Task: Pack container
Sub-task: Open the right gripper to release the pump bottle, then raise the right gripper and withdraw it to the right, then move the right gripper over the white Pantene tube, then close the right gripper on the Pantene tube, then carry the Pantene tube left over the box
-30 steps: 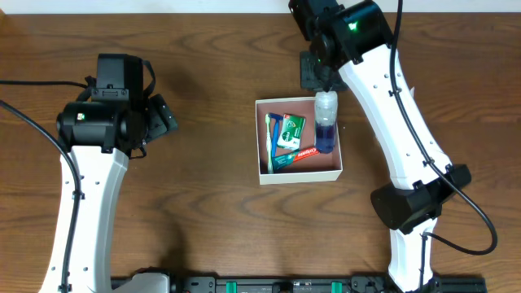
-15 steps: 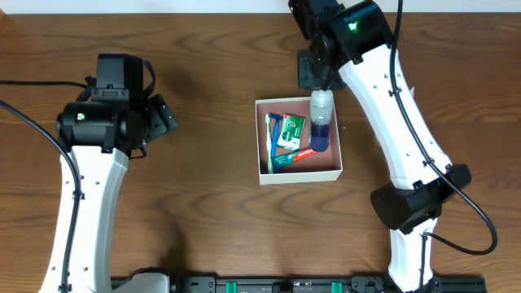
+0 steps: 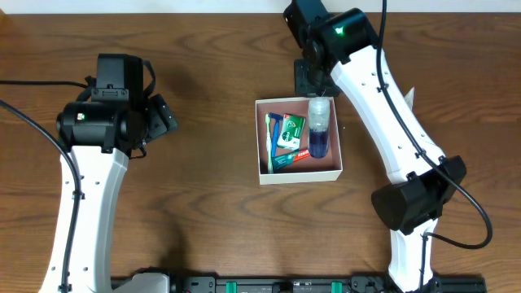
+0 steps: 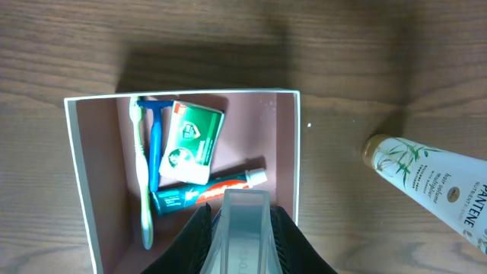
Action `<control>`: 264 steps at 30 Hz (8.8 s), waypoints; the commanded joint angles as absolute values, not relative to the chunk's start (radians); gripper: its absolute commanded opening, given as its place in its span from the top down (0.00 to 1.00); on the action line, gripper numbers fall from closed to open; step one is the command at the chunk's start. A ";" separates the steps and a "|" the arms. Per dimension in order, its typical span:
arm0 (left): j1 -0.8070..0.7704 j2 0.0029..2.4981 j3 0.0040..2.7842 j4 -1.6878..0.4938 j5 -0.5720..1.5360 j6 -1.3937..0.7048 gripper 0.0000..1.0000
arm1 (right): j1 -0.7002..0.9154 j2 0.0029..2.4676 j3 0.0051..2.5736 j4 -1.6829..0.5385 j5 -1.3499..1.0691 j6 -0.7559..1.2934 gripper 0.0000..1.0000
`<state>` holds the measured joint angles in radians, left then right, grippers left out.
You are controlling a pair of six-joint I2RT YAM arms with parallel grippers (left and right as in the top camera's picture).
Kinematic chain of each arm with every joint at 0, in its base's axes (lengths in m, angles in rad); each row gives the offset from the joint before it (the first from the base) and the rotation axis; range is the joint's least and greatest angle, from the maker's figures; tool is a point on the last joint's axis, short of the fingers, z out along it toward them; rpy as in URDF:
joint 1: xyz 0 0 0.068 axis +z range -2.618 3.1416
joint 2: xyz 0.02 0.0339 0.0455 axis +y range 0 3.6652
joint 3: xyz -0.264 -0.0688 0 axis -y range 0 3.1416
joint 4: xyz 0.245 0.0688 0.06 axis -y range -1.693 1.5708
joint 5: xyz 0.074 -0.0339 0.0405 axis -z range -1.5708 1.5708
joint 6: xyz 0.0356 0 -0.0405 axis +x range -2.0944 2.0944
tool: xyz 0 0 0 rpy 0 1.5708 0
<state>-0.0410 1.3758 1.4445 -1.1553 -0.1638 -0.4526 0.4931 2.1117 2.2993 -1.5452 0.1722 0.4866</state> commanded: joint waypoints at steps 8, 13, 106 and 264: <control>-0.037 1.378 1.446 -1.159 -0.169 -0.468 0.02 | 0.484 2.070 2.292 -1.525 0.202 0.492 0.87; -0.037 1.378 1.446 -1.159 -0.169 -0.468 0.02 | 0.483 2.070 2.280 -1.524 0.198 0.492 0.84; -0.037 1.378 1.446 -1.158 -0.169 -0.468 0.02 | 0.418 2.075 2.065 -1.291 0.168 0.376 0.64; -0.037 1.378 1.446 -1.158 -0.169 -0.468 0.02 | 0.358 1.714 1.666 -1.317 -0.022 0.026 0.98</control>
<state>-0.0410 1.3758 1.4445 -1.1553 -0.1638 -0.4526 0.3447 1.7065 1.6588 -1.3190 -0.0639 0.0082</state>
